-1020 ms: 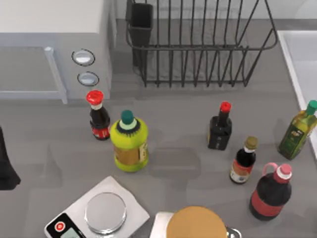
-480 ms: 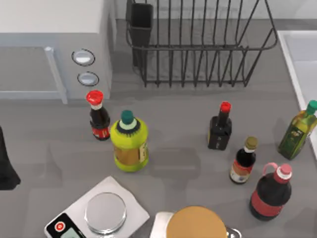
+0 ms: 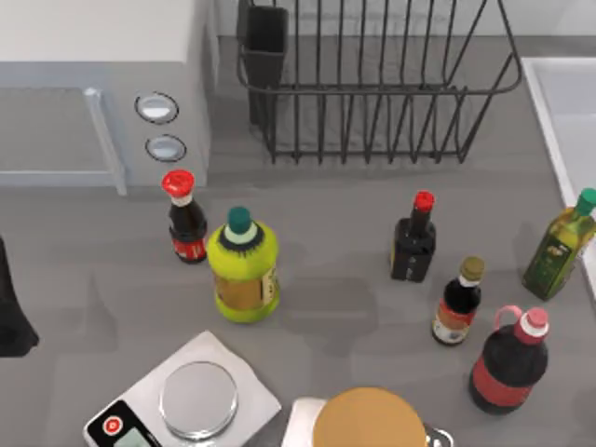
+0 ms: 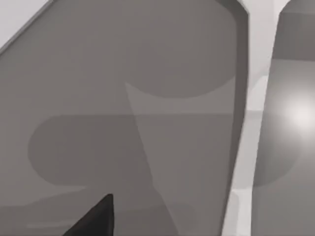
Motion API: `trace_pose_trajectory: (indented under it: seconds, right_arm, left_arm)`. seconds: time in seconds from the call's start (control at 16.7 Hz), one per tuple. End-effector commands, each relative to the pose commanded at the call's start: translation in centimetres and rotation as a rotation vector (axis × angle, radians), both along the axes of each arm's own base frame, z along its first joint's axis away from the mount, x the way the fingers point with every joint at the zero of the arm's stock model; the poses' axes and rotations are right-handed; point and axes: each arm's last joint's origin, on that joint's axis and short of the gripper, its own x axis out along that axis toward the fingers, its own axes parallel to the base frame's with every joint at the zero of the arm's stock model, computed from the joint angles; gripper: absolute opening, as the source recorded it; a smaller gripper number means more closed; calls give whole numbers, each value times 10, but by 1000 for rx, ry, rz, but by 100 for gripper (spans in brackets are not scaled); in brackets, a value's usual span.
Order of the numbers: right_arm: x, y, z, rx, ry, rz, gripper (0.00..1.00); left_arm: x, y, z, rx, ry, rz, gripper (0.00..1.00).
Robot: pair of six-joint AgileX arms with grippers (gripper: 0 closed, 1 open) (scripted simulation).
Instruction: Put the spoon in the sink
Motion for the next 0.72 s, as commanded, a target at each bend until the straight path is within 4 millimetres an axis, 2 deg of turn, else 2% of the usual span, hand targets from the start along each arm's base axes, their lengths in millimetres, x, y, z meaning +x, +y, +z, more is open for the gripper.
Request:
trace_pose_trajectory:
  seconds: [0.18,0.3,0.66,0.72]
  right_arm:
    - [1,3,-32,-3,-5,0,100]
    - [-1,6,-47,0,-1,0,100]
    - [-2,7,-53,2,3,0,100]
    - [-2,7,-53,2,3,0,92]
  left_arm:
    - [0,0,0,0,0,0,100]
    - [0,0,0,0,0,0,100]
    - [0,0,0,0,0,0,100]
    - [0,0,0,0,0,0,100]
